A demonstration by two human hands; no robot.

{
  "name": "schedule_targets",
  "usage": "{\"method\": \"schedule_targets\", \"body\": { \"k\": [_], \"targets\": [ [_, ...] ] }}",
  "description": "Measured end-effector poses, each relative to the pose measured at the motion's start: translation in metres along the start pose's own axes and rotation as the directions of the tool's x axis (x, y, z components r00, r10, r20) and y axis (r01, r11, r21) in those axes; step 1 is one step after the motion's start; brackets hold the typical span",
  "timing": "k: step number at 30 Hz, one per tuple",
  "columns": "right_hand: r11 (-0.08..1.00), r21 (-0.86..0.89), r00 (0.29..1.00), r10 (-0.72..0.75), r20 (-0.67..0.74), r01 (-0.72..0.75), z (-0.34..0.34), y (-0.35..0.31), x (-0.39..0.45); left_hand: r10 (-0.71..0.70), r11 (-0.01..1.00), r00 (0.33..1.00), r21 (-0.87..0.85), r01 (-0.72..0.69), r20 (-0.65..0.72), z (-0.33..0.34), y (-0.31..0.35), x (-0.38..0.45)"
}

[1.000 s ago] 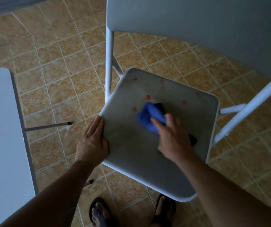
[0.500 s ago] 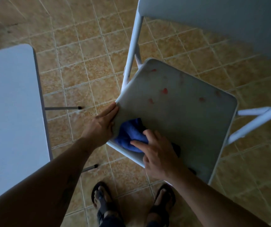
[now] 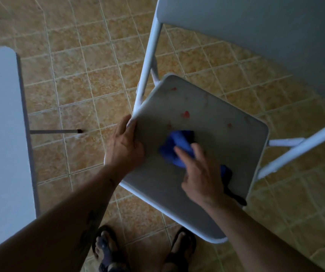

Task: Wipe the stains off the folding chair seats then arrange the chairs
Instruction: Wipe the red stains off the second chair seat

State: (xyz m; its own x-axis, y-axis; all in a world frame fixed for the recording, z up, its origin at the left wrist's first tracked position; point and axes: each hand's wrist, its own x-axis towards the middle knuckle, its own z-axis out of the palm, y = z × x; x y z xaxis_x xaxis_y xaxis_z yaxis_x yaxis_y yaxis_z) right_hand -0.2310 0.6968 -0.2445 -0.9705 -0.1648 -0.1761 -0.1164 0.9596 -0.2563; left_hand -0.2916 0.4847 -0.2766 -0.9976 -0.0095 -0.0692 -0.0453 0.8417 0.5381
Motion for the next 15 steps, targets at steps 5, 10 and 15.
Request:
{"method": "schedule_targets", "body": {
  "k": [5,10,15],
  "targets": [
    [0.974,-0.093,0.978,-0.205,0.026,0.206,0.009,-0.007,0.033,-0.076,0.995,0.996,-0.073,0.072,-0.045,0.014,0.000,0.011],
    [0.975,-0.167,0.989,-0.148,-0.003,0.146,-0.006,0.054,0.080,0.078,0.985,0.997,0.154,-0.074,-0.018,0.022,-0.002,0.011],
    [0.917,-0.154,0.929,0.353,-0.111,-0.367,-0.029,0.126,0.098,0.038,0.977,0.999,0.210,-0.037,0.003,0.023,0.002,0.012]
  ]
}}
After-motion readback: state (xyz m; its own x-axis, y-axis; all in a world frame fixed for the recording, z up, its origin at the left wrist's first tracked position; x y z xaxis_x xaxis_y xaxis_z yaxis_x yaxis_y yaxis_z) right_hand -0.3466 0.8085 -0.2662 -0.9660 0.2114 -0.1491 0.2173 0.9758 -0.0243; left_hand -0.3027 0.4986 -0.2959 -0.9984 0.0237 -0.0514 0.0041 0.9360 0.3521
